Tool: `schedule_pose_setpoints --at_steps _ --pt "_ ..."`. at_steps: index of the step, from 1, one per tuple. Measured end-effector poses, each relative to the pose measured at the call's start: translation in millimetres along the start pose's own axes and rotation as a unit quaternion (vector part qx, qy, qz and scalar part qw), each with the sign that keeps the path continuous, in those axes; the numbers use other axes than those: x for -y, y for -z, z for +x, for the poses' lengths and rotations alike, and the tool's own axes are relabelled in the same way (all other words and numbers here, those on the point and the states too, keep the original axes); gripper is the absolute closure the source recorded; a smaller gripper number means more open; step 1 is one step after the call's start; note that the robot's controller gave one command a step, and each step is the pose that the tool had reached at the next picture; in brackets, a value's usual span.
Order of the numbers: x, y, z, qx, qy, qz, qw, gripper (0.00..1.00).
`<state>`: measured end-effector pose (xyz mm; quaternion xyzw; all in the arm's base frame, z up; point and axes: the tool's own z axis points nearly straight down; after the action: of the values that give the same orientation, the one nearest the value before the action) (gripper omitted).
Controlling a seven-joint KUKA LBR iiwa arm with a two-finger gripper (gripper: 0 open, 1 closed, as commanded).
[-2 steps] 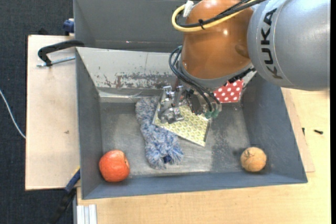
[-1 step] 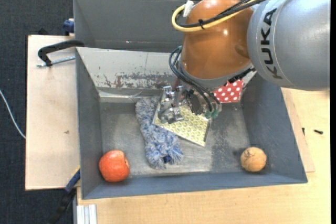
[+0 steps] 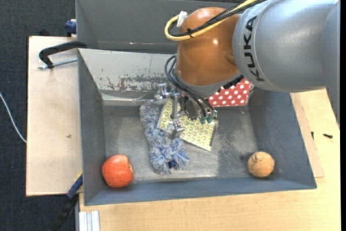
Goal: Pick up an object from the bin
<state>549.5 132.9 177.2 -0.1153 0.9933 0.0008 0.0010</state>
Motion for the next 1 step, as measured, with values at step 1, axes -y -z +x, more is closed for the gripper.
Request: schedule_pose_setpoints --at_steps 1 --pt "0.0 0.1 -0.1 0.0001 0.0 0.0 1.0 0.0"
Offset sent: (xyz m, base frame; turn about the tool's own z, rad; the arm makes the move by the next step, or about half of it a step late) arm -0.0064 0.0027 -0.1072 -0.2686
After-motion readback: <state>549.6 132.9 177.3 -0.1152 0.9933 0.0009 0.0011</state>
